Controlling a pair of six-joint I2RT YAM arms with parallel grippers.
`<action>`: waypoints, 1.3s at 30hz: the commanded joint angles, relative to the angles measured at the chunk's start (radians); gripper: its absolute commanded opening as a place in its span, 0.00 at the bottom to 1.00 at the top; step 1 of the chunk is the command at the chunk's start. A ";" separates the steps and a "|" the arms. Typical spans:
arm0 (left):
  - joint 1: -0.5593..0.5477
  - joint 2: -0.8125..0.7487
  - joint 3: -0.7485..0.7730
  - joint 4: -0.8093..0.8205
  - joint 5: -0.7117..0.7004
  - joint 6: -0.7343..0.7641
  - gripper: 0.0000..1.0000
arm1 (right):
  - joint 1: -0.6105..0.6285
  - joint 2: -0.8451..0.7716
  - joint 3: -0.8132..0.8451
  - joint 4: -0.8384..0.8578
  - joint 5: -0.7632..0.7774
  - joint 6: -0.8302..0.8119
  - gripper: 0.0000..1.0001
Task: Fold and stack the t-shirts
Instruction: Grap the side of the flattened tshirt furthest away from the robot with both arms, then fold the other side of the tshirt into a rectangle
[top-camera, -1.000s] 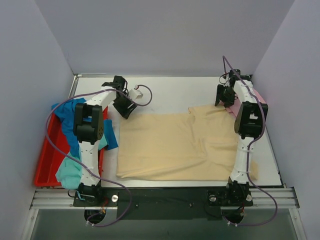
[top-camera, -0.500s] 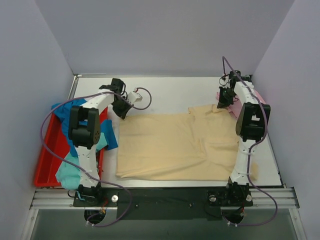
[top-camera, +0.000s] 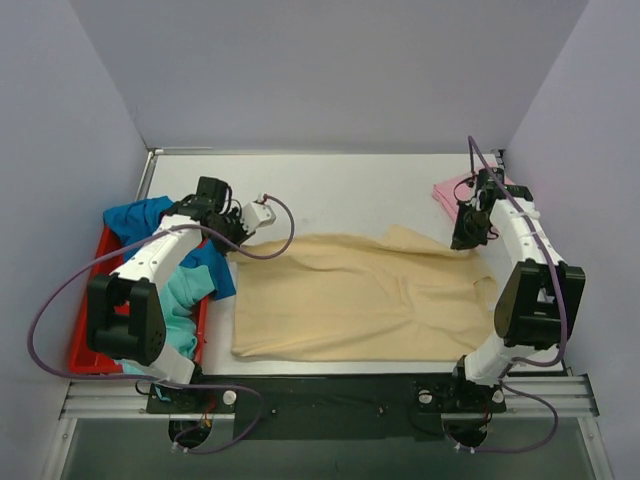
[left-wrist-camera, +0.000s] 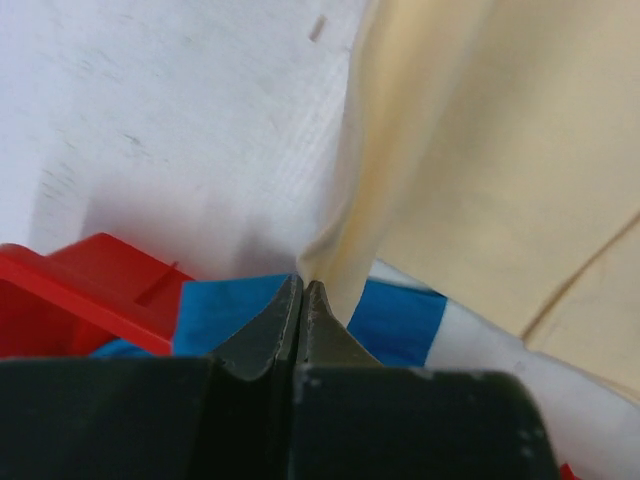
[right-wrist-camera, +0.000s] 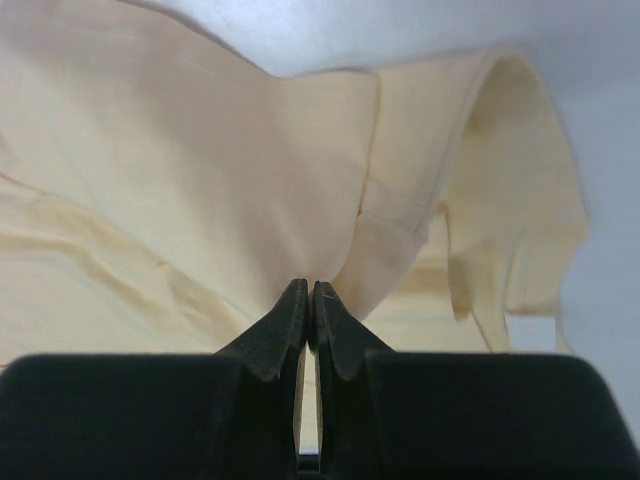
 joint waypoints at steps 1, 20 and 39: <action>0.003 -0.113 -0.143 -0.008 0.042 0.111 0.00 | -0.060 -0.180 -0.168 -0.062 0.100 0.073 0.00; -0.022 -0.280 -0.253 -0.023 0.108 0.237 0.00 | -0.250 -0.320 -0.284 -0.102 0.128 0.134 0.00; -0.123 -0.199 -0.418 -0.042 -0.049 0.219 0.00 | -0.390 -0.311 -0.470 -0.062 0.054 0.185 0.00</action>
